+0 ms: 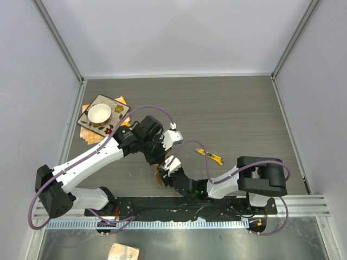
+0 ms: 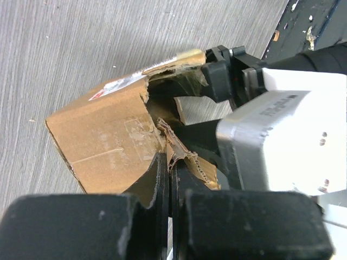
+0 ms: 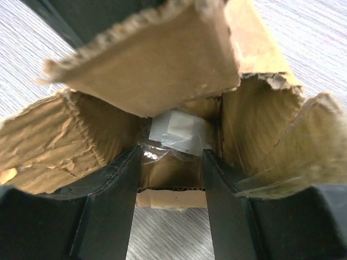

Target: Unpack the express box

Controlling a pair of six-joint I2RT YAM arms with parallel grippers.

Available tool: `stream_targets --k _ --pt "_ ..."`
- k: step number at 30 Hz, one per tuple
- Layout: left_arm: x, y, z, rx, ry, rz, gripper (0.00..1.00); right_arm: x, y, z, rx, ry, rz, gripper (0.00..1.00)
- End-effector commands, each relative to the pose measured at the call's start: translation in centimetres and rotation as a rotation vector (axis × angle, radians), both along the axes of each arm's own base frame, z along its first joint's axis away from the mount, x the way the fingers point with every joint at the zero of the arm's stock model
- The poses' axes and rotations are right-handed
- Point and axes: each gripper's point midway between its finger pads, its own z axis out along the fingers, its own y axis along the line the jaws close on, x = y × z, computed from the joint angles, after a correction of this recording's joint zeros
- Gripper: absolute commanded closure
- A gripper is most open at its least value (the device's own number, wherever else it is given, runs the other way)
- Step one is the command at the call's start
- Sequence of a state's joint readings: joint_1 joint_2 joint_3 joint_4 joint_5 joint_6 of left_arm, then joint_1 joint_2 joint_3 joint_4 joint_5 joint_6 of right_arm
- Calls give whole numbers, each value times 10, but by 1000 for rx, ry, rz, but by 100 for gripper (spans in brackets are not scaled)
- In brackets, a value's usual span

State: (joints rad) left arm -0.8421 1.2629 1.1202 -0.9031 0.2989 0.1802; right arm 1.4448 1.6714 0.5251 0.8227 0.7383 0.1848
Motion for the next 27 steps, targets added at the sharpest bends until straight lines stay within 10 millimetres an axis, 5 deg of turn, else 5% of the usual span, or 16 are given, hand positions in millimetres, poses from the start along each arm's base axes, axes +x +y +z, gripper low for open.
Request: stream_targets --k 1,8,15,18,27 --pt "-5 -5 20 -63 1 -7 100 10 1 -1 22 -24 -57 46" --pt "-9 -10 25 -86 30 -26 100 11 2 -19 5 5 -41 53" --pt "-15 -12 25 -97 60 -42 100 10 14 -23 23 20 -7 88" --pt "-14 -12 24 -91 56 -41 100 9 12 -11 56 20 -3 99" --pt "1 -8 11 -35 13 8 100 -1 -5 28 145 31 16 99"
